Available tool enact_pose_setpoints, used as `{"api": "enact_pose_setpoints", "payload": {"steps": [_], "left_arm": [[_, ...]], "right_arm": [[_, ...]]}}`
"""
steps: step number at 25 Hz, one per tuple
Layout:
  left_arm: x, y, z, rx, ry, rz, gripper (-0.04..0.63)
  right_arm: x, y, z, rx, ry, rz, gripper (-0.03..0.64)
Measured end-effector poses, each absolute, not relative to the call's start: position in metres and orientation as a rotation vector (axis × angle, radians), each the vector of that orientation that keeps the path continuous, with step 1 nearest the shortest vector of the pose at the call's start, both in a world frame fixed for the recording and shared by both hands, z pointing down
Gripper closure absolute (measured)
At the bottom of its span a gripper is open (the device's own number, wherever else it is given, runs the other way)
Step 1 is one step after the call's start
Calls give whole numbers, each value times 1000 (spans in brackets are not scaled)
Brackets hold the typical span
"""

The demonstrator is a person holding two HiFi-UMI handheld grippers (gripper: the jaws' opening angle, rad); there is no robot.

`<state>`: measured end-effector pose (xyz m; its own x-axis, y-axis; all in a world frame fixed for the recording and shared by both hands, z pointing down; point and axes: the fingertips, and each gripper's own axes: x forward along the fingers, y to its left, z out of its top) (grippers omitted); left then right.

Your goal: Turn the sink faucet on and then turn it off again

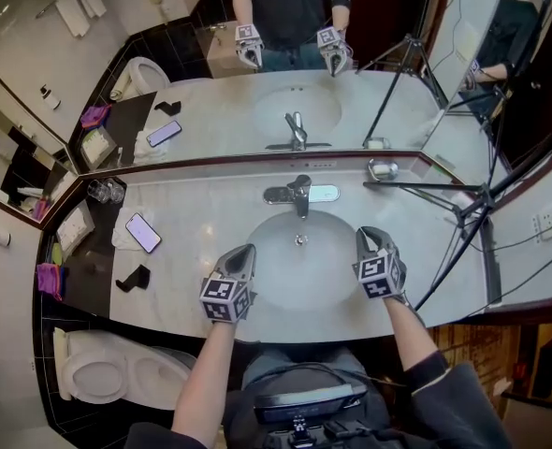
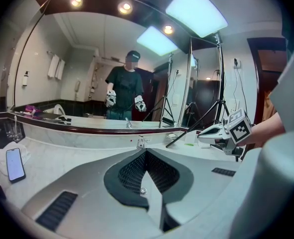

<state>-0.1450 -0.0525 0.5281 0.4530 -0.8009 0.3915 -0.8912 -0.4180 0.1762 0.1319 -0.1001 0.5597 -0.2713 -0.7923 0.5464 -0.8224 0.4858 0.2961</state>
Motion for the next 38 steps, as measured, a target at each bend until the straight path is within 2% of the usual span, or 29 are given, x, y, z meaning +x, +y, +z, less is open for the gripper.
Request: {"api": "enact_pose_setpoints", "payload": {"steps": [12, 17, 23, 32, 36, 38], "left_arm": [[-142, -83, 550, 2350, -1410, 337, 592], [-147, -92, 562, 2333, -1409, 330, 592], [-163, -102, 571, 2317, -1422, 324, 592], [-177, -104, 586, 2285, -1433, 330, 592], [-180, -104, 591, 2277, -1432, 331, 592], [-182, -105, 593, 2274, -1433, 332, 592]], "right_arm": [[53, -174, 576, 1041, -1996, -391, 425], [23, -204, 591, 955, -1977, -452, 394], [-18, -232, 607, 861, -1975, -527, 368], [-51, -263, 628, 776, -1953, -582, 368], [-55, -266, 641, 730, -1936, -566, 371], [-60, -262, 650, 698, -1934, -569, 403]]}}
